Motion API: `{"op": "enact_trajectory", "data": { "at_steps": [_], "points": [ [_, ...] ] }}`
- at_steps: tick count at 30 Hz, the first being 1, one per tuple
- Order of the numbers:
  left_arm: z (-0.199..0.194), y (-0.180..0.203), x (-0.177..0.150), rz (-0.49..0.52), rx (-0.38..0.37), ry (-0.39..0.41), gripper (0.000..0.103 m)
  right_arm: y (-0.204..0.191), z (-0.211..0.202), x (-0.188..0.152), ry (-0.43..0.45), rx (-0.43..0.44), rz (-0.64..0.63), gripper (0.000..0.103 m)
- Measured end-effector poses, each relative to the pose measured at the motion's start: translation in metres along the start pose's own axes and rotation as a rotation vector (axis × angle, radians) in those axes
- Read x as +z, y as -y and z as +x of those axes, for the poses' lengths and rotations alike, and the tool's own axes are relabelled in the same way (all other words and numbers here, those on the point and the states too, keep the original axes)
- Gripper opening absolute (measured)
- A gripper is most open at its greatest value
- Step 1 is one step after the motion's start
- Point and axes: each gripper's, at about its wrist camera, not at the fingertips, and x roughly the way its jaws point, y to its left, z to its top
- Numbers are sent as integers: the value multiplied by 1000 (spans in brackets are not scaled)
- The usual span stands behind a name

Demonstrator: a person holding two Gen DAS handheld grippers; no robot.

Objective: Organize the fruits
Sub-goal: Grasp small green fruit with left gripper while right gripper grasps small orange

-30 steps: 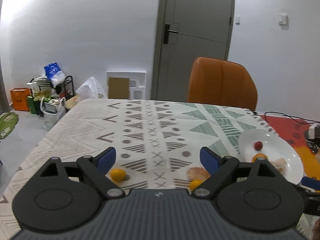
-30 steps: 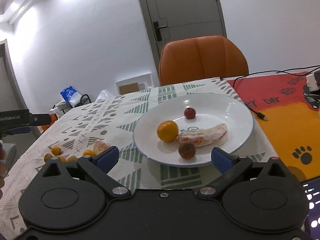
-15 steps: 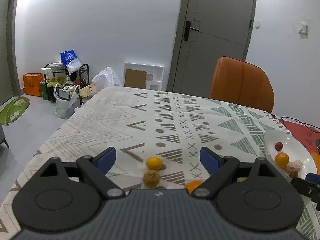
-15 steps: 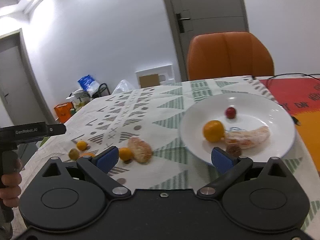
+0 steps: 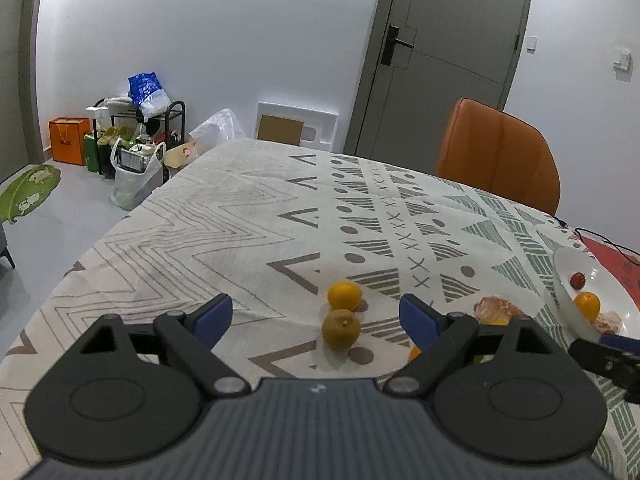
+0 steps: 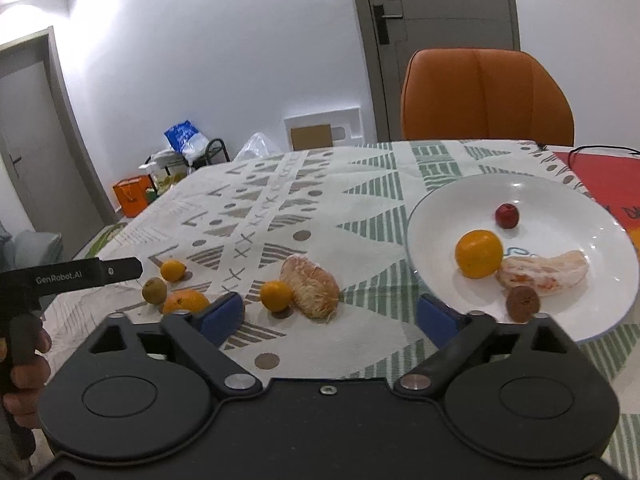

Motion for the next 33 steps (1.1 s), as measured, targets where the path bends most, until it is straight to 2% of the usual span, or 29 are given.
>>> {"op": "enact_trajectory", "data": {
  "at_steps": [3,7,9,11,13,17,23,33],
  "points": [
    [6,-6,2,-27,-7,-10,87,-5,8,0,-15,12,-8,78],
    [10,-11,2,-45,-17,-2,85,-14,20,2,-27,27,-21,60],
    [12,-13,1,-49,-28,-4,84,-18,26,4,-34,36,-20,55],
    [15,-14,1,-52,-34,-13,78,-20,31,5,-43,40,-22,53],
    [17,-14,-1,-60,-51,-25,73,-22,36,6,-53,42,-27,42],
    [22,-11,-4,-55,-87,-41,62,-24,44,6,-74,42,-23,35],
    [30,-8,-9,-61,-101,-56,48,-28,50,8,-74,47,-34,34],
    [34,-9,-8,-69,-105,-53,31,-36,60,11,-75,51,-73,36]
  ]
}}
